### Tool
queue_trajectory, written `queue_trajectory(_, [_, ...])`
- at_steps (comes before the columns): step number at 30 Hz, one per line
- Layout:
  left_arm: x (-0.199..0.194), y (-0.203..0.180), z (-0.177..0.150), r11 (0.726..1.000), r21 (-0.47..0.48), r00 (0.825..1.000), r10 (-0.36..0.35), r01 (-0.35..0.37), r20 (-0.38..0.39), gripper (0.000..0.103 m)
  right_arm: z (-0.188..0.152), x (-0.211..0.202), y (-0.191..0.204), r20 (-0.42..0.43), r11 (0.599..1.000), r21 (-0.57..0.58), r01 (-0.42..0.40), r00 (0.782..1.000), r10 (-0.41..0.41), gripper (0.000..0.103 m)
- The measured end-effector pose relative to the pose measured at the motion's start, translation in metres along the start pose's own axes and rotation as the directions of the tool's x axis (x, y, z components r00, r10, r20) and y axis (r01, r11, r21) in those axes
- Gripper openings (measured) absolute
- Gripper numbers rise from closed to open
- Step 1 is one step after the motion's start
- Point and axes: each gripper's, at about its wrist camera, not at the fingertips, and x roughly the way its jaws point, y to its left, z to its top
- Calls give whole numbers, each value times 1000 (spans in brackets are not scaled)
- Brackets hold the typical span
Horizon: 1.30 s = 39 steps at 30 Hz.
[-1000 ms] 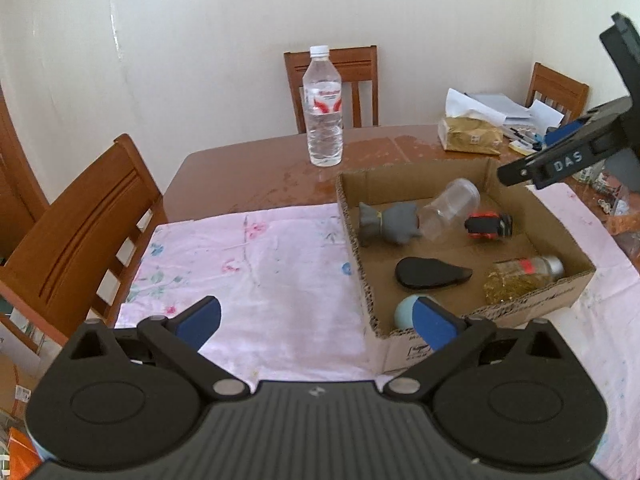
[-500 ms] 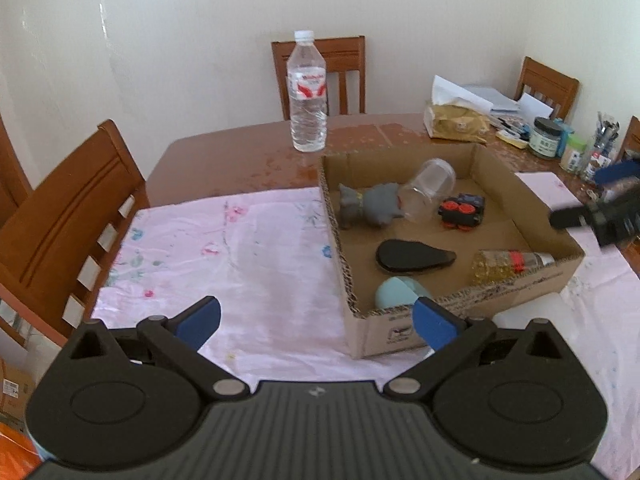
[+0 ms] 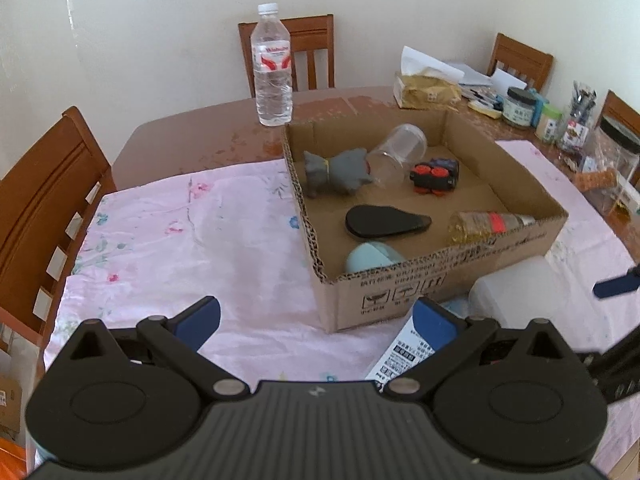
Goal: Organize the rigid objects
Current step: 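Move the left tool to the white barcode card pack while the right tool approaches the black timer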
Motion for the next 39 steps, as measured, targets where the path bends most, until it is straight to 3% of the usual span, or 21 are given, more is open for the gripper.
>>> queue_trajectory(3, [2, 1, -2, 1000, 1, 1000, -17, 17, -14, 102, -7, 12, 13, -29, 1000, 15, -12, 999, 13, 103])
queue_trajectory(12, [8, -11, -5, 995, 41, 995, -86, 88, -45, 102, -15, 36, 32, -38, 993, 106, 54, 998, -50, 103])
queue_trajectory(22, [21, -36, 4, 995, -9, 990, -99, 99, -100, 102, -31, 28, -12, -34, 979, 184, 90, 996, -85, 103])
queue_trajectory(32, [66, -51, 6, 986, -167, 983, -35, 5, -183, 102, -34, 27, -23, -34, 987, 147, 69, 997, -64, 103])
queue_trajectory(35, [73, -51, 4, 981, -190, 979, 10, -50, -203, 102, -34, 26, -24, -37, 989, 135, 62, 998, -57, 103])
queue_trajectory(39, [71, -47, 1, 977, -204, 972, 16, -66, -234, 102, -32, 27, -23, -41, 990, 126, 57, 998, -52, 103])
